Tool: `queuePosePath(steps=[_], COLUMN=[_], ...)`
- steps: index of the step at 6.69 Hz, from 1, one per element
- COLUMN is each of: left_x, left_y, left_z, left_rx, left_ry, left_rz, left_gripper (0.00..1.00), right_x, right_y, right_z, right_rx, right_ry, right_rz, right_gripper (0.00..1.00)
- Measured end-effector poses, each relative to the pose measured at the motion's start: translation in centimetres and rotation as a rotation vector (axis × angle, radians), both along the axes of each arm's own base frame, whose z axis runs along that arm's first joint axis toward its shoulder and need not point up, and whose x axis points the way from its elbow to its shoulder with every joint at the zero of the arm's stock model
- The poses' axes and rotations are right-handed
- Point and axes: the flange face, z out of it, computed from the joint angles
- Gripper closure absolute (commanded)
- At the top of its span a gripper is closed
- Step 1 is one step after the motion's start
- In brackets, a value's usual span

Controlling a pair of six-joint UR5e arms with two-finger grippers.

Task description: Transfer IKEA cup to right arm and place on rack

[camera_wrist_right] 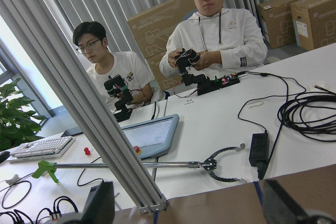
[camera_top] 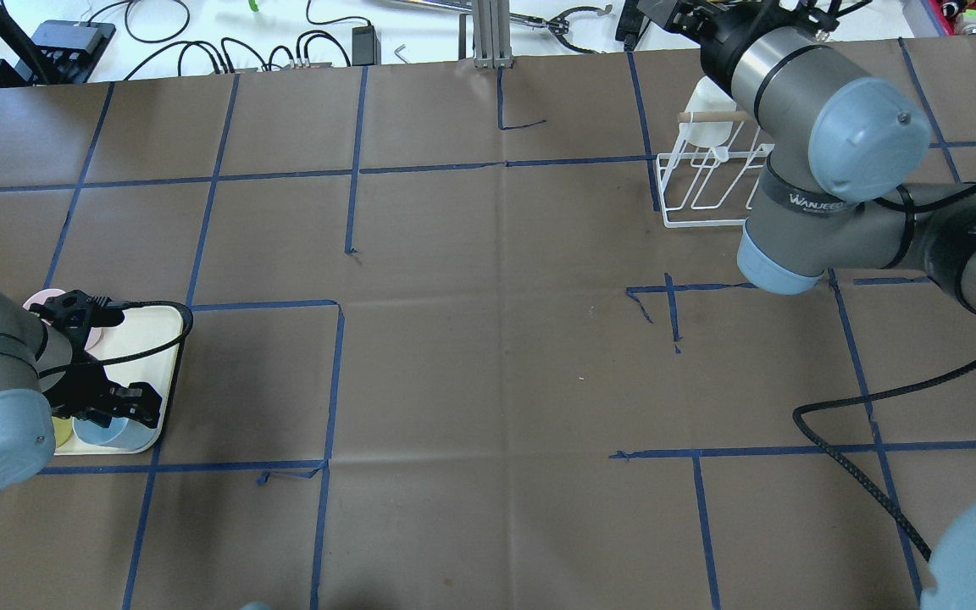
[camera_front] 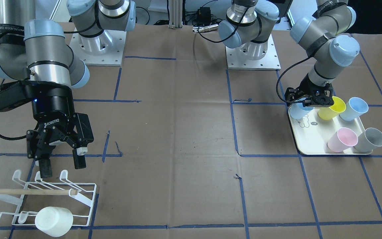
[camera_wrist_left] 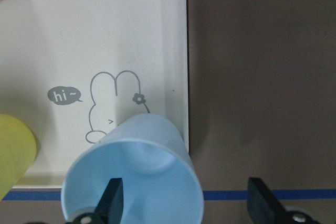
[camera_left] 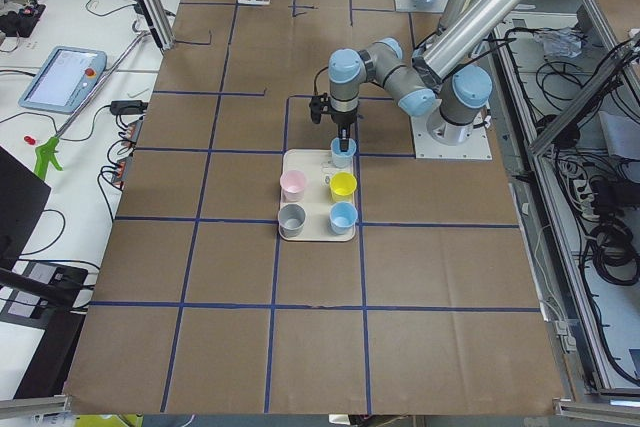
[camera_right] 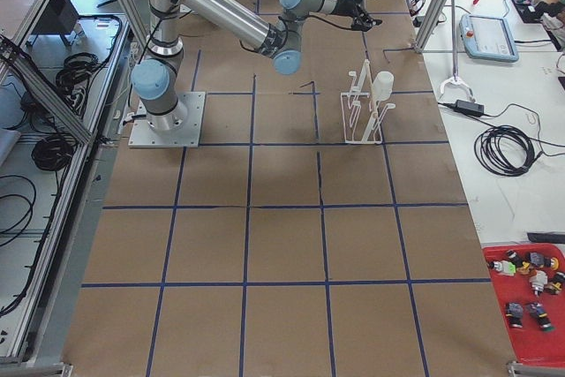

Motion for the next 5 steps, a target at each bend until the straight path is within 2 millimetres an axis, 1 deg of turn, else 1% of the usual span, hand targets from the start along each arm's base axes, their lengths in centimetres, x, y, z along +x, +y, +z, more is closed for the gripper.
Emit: queuePosePath(steps=[2, 3, 4, 5], left_x=[0.4, 1.1, 2.3, 3.5], left_y=[-0.1, -0.7, -1.8, -3.5], left_z=[0.2, 1.0, 3.0, 6.1], left_rx=[-0.007, -0.020, -0.032, -0.032], left_ry=[-0.005, -0.014, -0.021, -0.020], left_rz=[0.001, 0.006, 0.010, 0.008], left_gripper=[1.00, 1.00, 1.00, 1.00], right_x=[1.0, 1.6, 2.3, 3.2], right_y=[3.0, 4.9, 6.7, 8.2], right_z=[0.9, 1.0, 0.5, 0.1], right_rx=[0.051, 0.081, 0.126, 0.172], right_ry=[-0.193, -0.276, -0.373, -0.472], right_rz=[-0.044, -0.055, -0.064, -0.064], right_gripper=[0.00, 0.00, 0.00, 0.00])
